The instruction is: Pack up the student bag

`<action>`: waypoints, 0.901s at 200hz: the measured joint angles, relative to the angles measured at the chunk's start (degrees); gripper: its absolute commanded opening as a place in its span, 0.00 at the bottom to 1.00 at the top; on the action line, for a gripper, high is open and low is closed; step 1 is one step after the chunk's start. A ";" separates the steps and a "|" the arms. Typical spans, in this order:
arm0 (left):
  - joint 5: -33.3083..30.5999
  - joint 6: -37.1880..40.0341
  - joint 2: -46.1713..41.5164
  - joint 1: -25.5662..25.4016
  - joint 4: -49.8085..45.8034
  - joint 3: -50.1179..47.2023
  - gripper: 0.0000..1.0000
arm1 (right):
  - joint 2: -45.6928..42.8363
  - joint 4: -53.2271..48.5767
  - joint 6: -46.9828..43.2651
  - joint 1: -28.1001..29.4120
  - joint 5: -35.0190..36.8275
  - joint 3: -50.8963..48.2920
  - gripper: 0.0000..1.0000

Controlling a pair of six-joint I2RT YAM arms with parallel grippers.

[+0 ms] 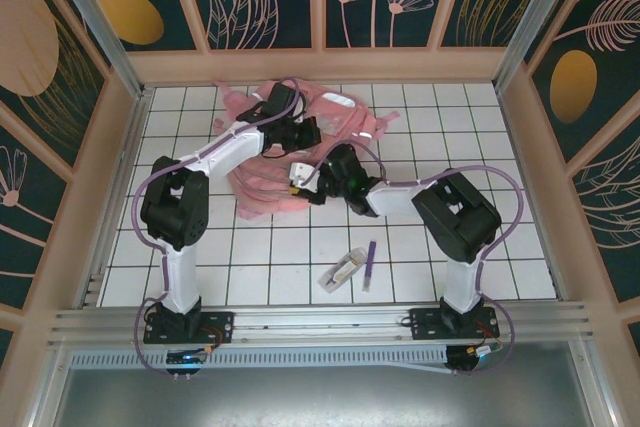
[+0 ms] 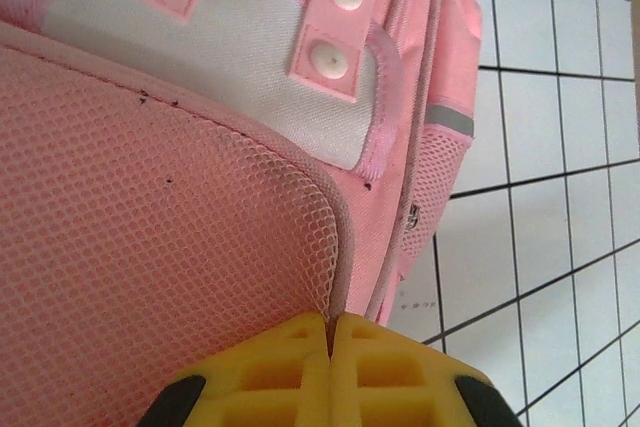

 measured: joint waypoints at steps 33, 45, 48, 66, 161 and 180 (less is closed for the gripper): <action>-0.15 -0.66 0.00 -0.07 6.14 -0.59 0.00 | -3.98 1.05 0.79 -0.20 -9.49 -5.88 0.38; 0.00 -0.61 0.00 -0.04 6.60 -0.59 0.00 | -7.23 2.29 1.95 -2.47 -12.20 -9.97 0.38; 0.04 -0.59 0.00 -0.04 6.69 -0.59 0.00 | -8.04 2.69 2.60 -3.28 -12.63 -10.95 0.38; 0.31 -0.22 0.00 -0.04 7.08 -0.74 0.00 | -13.27 7.67 6.25 -9.01 -14.80 -16.65 0.39; 3.72 4.81 -0.02 0.63 7.28 -0.17 0.37 | -10.58 -6.23 75.58 -17.62 11.19 6.58 0.45; 4.13 6.16 -0.55 0.87 7.56 0.11 0.35 | -8.94 -11.74 82.16 -17.62 11.17 7.23 0.45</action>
